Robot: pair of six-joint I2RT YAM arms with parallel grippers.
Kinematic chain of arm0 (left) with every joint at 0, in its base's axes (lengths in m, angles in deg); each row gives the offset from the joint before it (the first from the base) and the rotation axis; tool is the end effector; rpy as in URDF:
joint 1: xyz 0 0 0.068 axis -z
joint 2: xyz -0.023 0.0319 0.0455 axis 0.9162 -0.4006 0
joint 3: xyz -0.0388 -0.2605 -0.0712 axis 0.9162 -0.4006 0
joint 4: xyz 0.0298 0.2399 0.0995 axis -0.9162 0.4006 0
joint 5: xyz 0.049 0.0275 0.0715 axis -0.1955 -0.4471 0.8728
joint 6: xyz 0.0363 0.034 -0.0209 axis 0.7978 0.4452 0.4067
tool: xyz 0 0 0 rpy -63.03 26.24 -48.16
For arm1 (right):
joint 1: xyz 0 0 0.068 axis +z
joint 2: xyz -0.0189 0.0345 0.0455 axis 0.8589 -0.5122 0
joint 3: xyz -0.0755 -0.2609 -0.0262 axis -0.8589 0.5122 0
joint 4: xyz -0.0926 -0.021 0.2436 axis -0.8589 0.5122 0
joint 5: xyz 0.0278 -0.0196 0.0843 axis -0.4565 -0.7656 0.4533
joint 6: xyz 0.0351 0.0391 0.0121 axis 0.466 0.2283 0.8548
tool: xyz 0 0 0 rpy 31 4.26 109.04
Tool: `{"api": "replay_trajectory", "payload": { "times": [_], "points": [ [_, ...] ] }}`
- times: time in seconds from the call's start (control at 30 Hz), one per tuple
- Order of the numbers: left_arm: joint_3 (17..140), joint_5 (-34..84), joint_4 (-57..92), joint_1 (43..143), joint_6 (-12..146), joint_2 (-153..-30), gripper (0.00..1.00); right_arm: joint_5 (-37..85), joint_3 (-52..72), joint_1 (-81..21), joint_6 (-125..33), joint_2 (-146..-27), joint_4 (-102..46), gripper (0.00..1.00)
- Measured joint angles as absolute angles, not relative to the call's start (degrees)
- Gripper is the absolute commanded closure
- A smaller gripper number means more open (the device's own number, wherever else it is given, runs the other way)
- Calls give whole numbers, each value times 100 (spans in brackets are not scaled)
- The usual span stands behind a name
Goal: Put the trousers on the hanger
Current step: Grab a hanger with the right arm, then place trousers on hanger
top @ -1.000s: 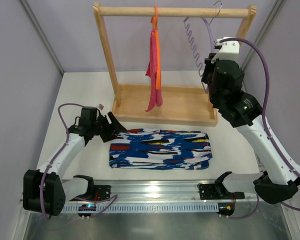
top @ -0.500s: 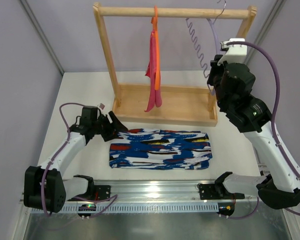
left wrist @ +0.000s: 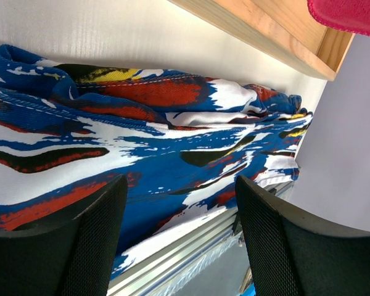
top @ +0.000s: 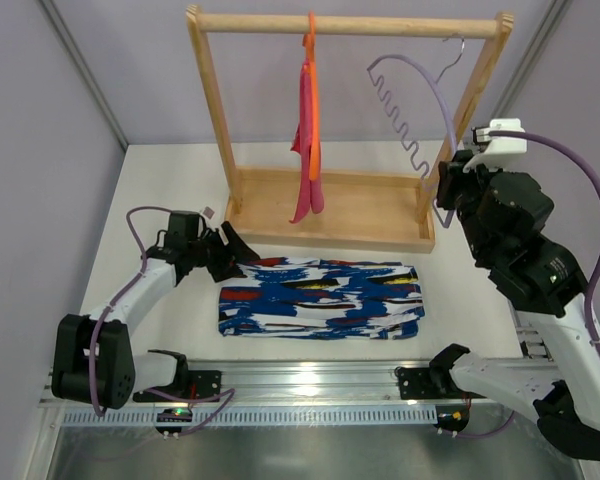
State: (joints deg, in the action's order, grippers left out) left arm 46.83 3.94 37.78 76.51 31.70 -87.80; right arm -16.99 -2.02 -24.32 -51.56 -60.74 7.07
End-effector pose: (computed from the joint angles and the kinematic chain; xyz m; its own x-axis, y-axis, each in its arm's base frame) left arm 0.2405 -0.0608 0.2081 -0.8553 -0.4881 -0.1737 -0.2212 0.6472 -0.7296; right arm 0.1314 0.0676 0.5074 -0.0397 -0.0086 -0.9992 -0.0245 0.9997 -0.0076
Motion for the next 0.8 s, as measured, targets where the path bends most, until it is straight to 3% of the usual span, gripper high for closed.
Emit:
{"api": "replay_trajectory", "payload": {
  "times": [0.13, 0.47, 0.8],
  "points": [
    [4696, 372, 3778, 7651, 3209, -8776, 30, -1336, 462, -2432, -4776, -5718, 926, 96],
    [4869, 88, 3723, 7918, 3387, -8146, 31, -729, 3747, -2143, -2881, -4616, 1118, 96],
    [4821, -72, 2753, 8711, 2862, -8009, 31, -936, 4952, -543, -2009, -4572, 508, 92]
  ]
}}
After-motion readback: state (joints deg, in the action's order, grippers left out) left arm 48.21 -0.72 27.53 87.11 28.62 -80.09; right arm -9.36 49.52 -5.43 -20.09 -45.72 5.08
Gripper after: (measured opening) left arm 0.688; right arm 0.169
